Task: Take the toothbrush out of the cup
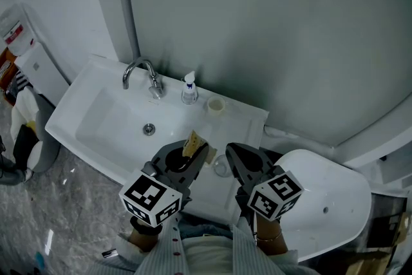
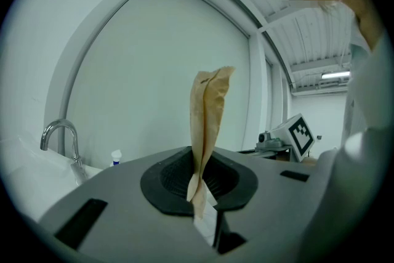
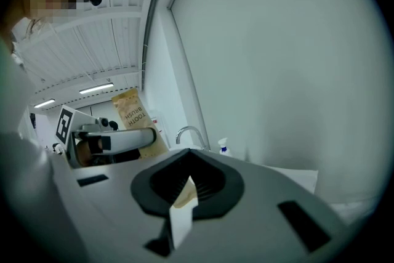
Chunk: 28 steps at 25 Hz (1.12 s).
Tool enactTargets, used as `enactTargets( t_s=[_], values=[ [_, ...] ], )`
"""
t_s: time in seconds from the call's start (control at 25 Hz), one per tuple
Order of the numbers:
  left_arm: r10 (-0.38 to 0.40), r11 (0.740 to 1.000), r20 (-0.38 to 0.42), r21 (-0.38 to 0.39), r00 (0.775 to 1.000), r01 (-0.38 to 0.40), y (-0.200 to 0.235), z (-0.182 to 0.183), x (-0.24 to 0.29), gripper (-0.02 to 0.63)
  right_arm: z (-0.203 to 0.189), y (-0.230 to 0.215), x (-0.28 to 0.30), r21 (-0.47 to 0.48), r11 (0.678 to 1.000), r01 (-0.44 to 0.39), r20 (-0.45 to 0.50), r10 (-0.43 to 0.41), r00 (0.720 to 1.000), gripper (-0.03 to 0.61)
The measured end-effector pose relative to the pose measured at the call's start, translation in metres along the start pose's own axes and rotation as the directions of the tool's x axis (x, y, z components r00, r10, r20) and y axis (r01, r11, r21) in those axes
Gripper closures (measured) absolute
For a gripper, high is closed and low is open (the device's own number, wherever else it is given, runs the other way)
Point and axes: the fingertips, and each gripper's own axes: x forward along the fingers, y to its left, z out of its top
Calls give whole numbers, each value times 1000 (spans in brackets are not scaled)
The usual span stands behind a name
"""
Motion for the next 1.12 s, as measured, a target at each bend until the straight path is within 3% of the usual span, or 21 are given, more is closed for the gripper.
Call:
enactTargets(
  t_s=[1.12],
  values=[
    [-33,999,-16,8,999,34,-12,-3,0,575,-7,2,-9,10,1000,19,-8,-19,1000,568]
  ],
)
